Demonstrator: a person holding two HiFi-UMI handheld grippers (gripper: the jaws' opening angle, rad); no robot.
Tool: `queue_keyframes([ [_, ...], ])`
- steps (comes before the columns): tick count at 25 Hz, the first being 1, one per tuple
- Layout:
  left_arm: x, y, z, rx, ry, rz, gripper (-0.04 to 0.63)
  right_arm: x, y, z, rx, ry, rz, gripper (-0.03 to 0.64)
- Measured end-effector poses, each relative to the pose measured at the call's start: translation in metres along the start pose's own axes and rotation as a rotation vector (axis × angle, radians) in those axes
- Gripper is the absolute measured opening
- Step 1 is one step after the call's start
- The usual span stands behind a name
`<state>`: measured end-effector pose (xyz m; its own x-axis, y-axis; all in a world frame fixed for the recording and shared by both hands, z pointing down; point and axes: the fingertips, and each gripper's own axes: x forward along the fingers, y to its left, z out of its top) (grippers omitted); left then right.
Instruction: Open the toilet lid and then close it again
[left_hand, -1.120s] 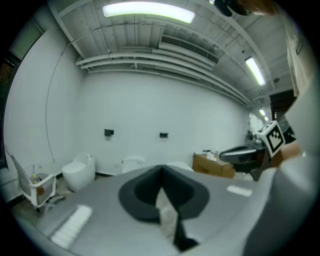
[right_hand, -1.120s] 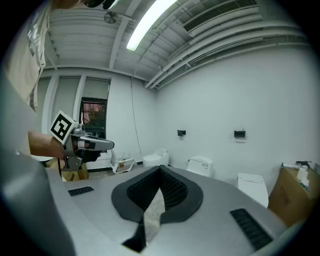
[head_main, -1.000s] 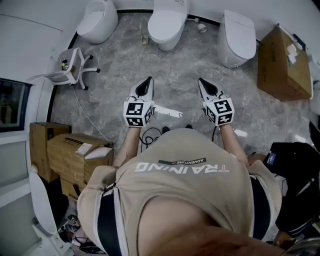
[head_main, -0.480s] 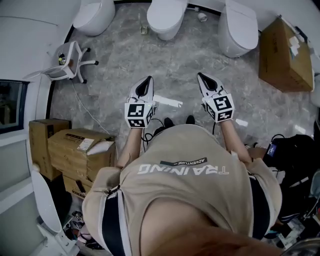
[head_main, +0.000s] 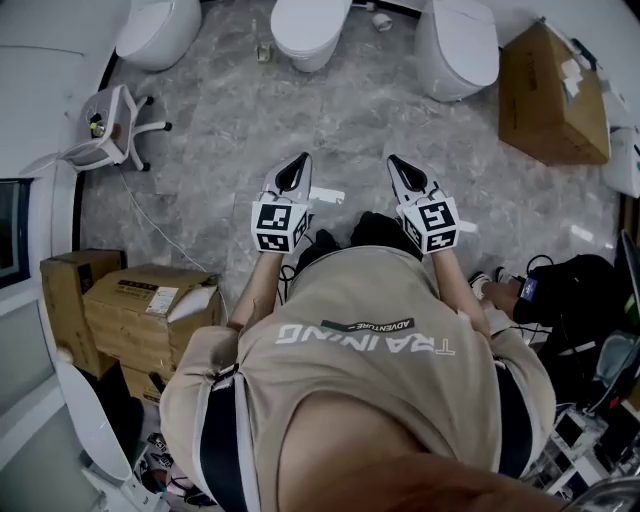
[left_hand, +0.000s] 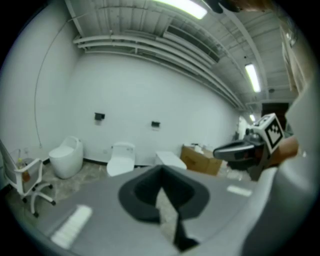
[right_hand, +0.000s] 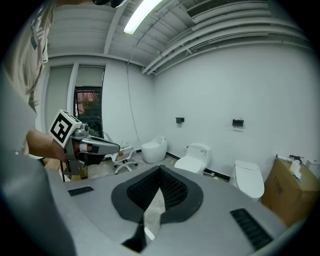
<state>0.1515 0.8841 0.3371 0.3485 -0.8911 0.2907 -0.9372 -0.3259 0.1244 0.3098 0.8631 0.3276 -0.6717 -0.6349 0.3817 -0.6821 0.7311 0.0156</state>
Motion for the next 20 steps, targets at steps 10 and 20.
queue_keyframes([
  [10, 0.055, 0.028, 0.035, 0.052, 0.01, 0.059, 0.0, 0.063, -0.055, 0.009, 0.045, -0.033, 0.072, 0.014],
  [20, 0.141, 0.066, 0.08, 0.011, -0.003, 0.127, 0.0, 0.154, -0.138, 0.045, -0.003, -0.061, 0.187, 0.013],
])
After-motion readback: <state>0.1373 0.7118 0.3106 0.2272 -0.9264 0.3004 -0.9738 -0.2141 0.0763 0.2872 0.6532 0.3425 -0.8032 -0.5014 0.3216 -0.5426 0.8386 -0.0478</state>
